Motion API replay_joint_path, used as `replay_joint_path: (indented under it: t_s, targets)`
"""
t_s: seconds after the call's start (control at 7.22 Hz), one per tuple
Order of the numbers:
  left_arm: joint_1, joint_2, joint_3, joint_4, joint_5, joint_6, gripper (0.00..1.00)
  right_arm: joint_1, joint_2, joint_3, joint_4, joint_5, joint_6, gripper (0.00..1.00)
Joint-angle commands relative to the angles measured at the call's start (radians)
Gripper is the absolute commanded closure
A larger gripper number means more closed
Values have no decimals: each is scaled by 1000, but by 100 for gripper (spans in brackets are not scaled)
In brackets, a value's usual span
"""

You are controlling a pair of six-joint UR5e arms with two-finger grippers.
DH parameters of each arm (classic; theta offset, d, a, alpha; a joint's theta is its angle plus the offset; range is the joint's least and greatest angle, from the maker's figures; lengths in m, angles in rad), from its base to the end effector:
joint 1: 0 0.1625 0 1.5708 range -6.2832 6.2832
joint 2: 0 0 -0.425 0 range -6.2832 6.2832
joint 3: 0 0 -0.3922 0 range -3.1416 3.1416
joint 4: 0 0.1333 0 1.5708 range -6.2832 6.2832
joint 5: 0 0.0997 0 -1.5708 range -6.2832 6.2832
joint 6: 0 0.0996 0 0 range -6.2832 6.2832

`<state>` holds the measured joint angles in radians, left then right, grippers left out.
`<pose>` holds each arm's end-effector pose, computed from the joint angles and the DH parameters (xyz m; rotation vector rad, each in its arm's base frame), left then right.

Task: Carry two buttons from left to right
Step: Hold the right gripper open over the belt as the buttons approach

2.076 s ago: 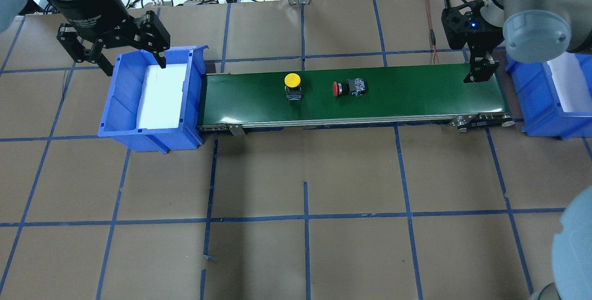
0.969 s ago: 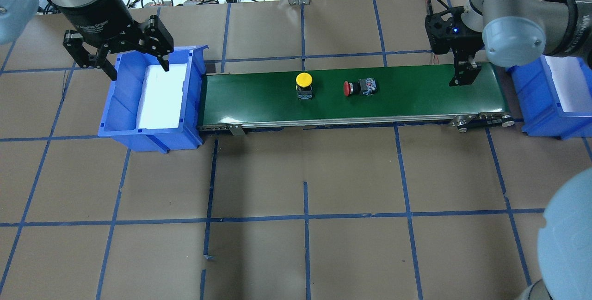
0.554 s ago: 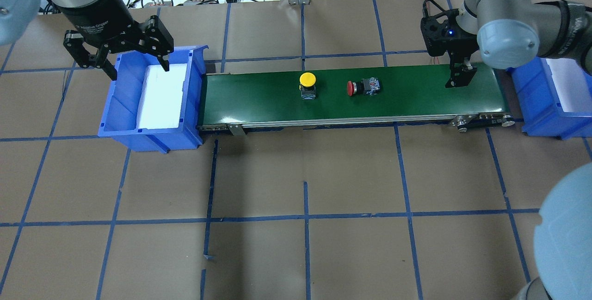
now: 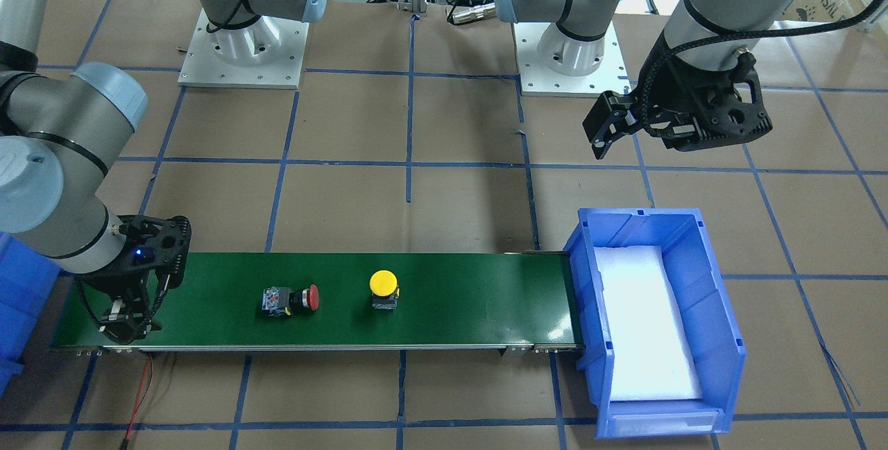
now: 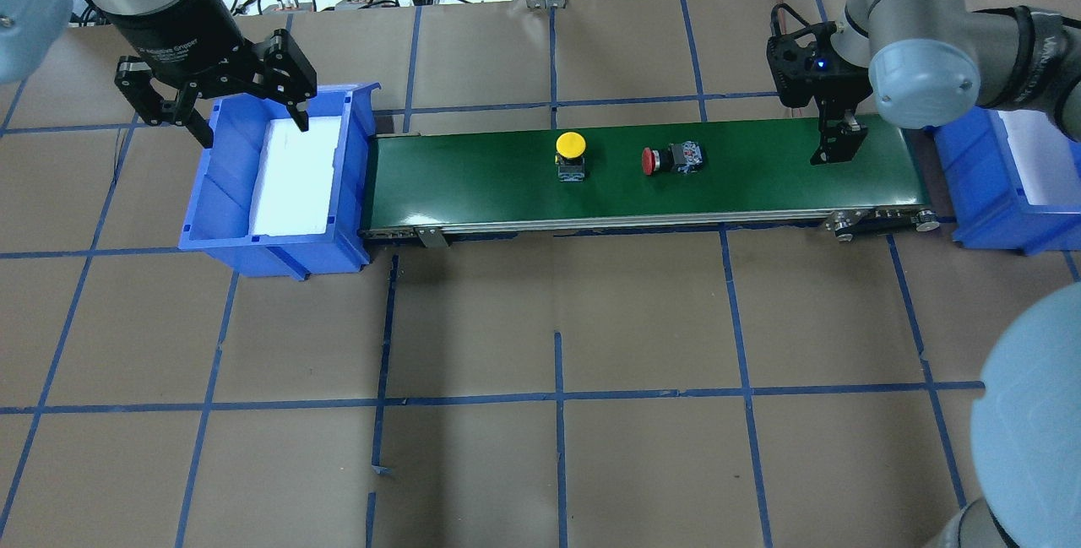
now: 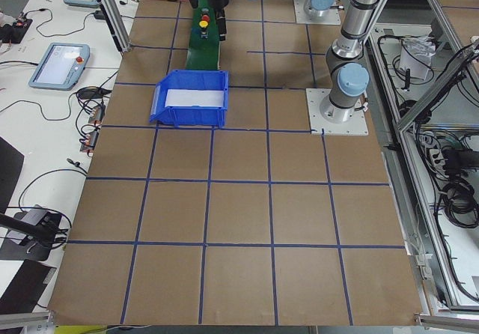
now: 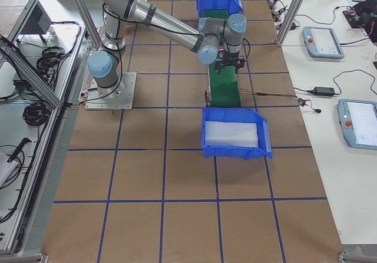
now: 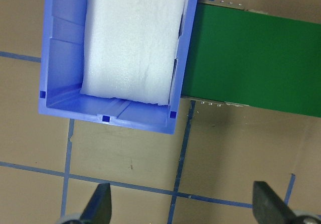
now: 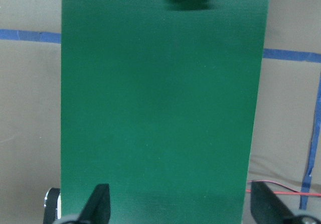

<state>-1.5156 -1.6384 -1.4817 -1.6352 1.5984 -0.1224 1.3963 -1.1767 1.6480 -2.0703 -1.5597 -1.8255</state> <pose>-0.1019 -0.5226 0.4912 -0.2751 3.0997 0.0653 0.0256 -0.6291 0.2801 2.2957 -2.1182 0.0384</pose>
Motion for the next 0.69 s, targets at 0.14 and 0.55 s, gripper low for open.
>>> replay_joint_path:
  t_s: [0.14, 0.55]
  targets:
    - [-2, 2, 1, 0, 0, 9, 0, 0, -3, -5, -4, -11, -2, 2]
    - [-2, 2, 1, 1, 0, 9, 0, -2, -3, -1, -16, -6, 0, 2]
